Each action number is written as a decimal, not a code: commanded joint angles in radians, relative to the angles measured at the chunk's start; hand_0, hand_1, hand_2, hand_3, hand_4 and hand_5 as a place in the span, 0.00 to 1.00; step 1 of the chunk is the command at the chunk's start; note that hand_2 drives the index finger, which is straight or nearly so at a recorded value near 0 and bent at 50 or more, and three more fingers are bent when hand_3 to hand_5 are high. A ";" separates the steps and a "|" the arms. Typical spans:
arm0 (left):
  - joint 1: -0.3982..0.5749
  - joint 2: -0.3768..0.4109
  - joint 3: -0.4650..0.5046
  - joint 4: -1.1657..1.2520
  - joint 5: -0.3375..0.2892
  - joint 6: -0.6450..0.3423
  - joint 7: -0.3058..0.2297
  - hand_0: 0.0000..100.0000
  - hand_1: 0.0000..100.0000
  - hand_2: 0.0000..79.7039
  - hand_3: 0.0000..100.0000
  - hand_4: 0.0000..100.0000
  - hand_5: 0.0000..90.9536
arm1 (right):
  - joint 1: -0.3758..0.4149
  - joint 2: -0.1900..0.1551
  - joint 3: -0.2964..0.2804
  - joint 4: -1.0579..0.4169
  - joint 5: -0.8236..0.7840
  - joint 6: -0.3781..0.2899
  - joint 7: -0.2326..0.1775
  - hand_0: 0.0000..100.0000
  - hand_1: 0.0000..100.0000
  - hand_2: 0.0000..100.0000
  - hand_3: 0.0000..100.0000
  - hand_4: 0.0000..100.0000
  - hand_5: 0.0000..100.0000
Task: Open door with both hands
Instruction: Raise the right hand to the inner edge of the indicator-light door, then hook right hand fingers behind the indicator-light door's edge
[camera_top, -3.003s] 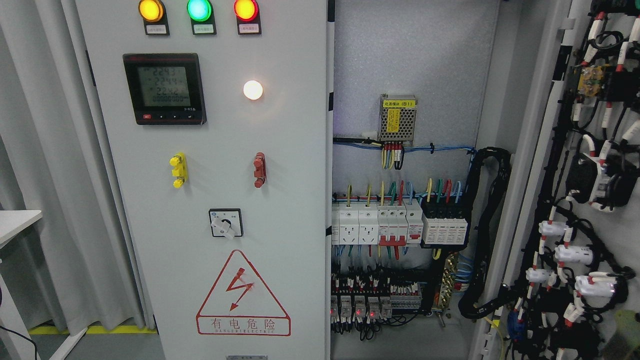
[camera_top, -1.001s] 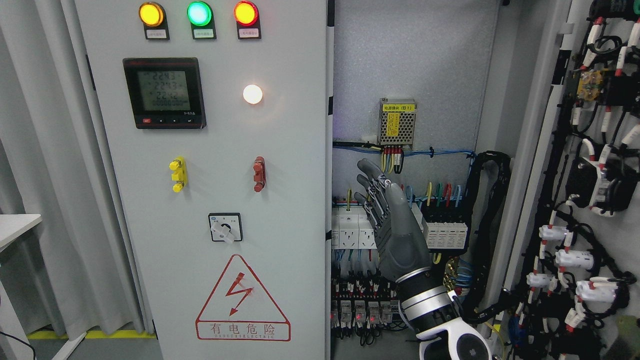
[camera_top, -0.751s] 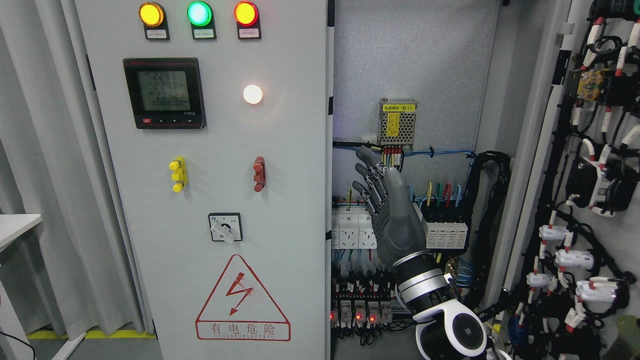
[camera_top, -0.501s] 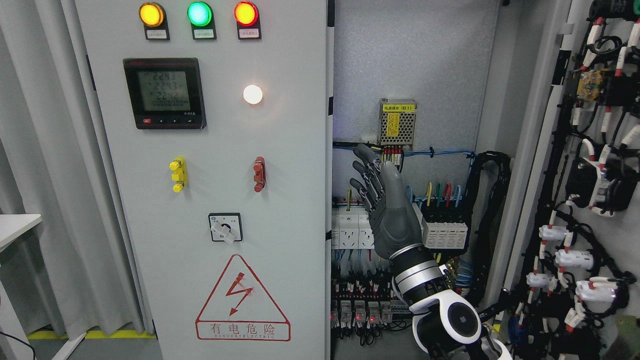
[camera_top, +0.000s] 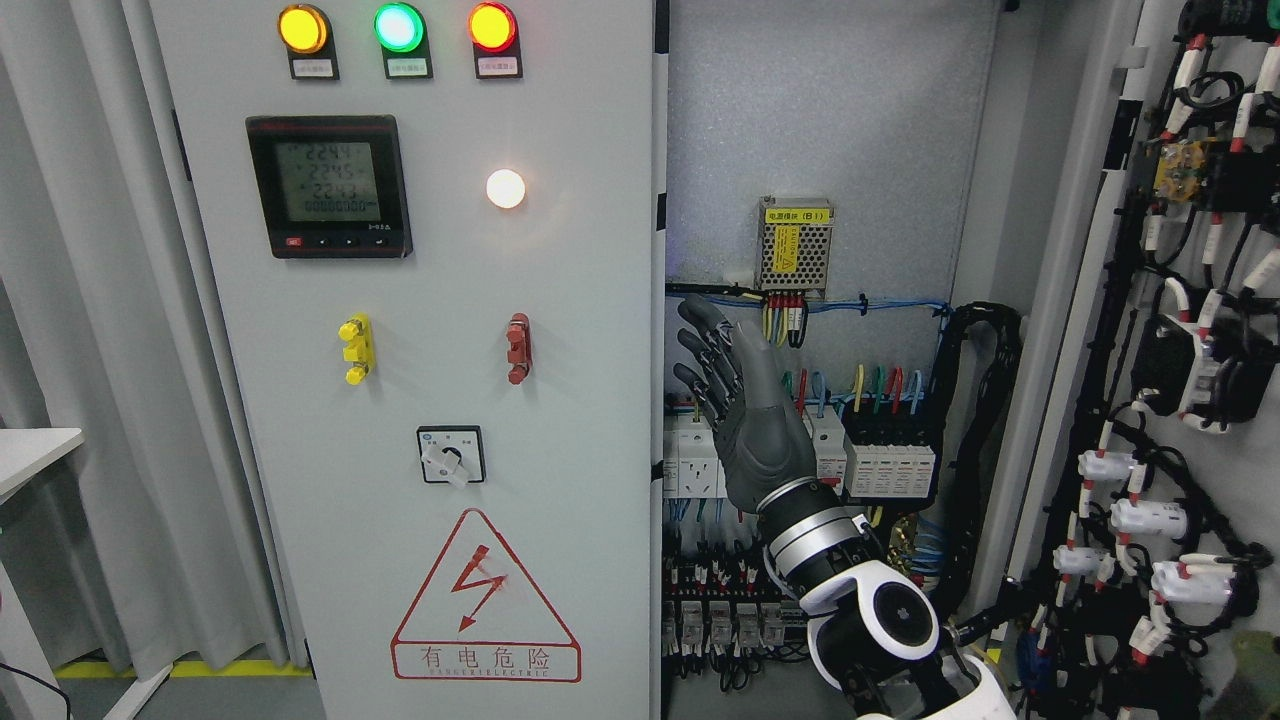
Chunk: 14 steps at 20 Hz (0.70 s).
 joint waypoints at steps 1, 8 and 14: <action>-0.009 0.026 0.001 0.002 0.001 0.000 0.000 0.30 0.00 0.03 0.03 0.04 0.00 | -0.028 0.000 0.019 0.049 -0.049 0.009 0.012 0.22 0.00 0.00 0.00 0.00 0.00; -0.009 0.018 0.001 0.001 0.001 0.000 0.000 0.29 0.00 0.03 0.03 0.04 0.00 | -0.071 0.000 0.021 0.072 -0.065 0.012 0.012 0.22 0.00 0.00 0.00 0.00 0.00; -0.015 0.018 0.000 -0.002 0.001 0.000 0.000 0.29 0.00 0.03 0.03 0.04 0.00 | -0.086 0.000 0.025 0.086 -0.102 0.044 0.013 0.22 0.00 0.00 0.00 0.00 0.00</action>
